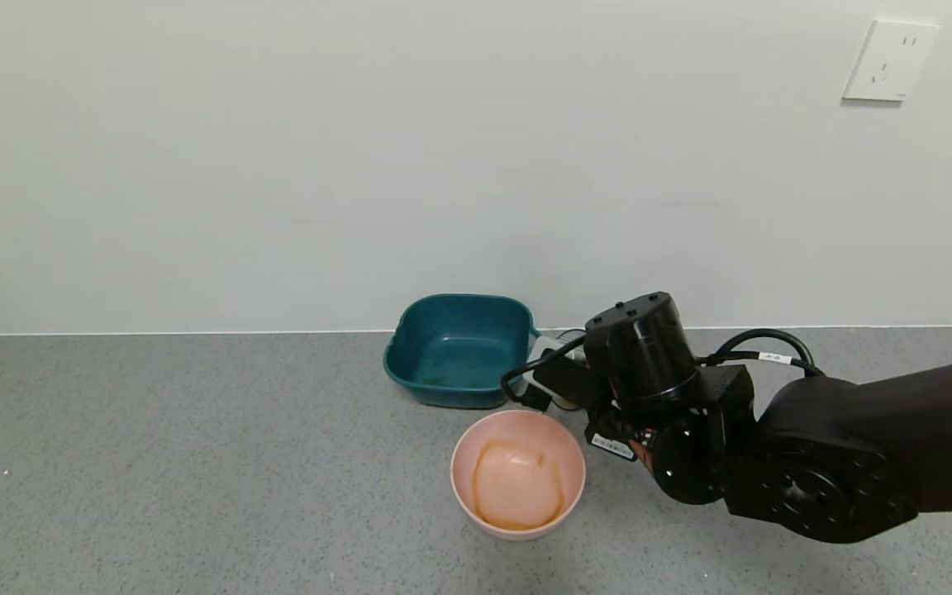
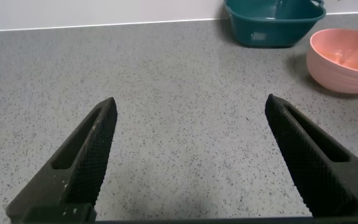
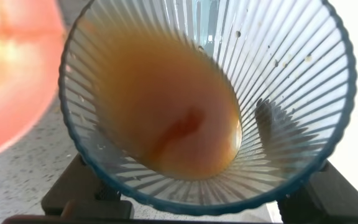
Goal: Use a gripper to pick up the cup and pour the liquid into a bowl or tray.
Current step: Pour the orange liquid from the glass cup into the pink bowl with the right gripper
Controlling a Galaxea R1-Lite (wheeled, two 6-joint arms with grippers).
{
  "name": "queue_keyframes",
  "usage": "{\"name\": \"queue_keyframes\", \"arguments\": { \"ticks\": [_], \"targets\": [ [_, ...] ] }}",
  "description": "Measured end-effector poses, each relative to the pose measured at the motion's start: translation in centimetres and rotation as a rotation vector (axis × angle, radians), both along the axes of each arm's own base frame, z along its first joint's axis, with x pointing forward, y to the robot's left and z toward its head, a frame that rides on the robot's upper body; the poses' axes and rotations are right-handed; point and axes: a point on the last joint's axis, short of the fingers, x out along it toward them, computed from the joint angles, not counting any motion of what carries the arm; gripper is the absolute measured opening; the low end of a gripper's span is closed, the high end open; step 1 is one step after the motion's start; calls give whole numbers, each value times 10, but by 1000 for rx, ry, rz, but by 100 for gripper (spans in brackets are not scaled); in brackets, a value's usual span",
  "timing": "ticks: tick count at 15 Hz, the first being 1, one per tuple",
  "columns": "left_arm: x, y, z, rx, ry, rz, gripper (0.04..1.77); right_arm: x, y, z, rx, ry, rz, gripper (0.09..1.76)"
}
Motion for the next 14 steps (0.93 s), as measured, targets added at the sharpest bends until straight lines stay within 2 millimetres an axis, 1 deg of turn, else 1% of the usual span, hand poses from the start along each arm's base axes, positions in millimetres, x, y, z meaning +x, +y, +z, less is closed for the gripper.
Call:
{"name": "queue_keyframes", "arguments": {
  "ticks": [4,7,14],
  "targets": [
    [0,0,0,0,0,0,172,-11,9,-4,-83,-17,0,133],
    [0,0,0,0,0,0,172,-18,14,-7,-103,-12,24,133],
    [0,0,0,0,0,0,172,-26,19,-5,-201,-54,-7,133]
  ]
}}
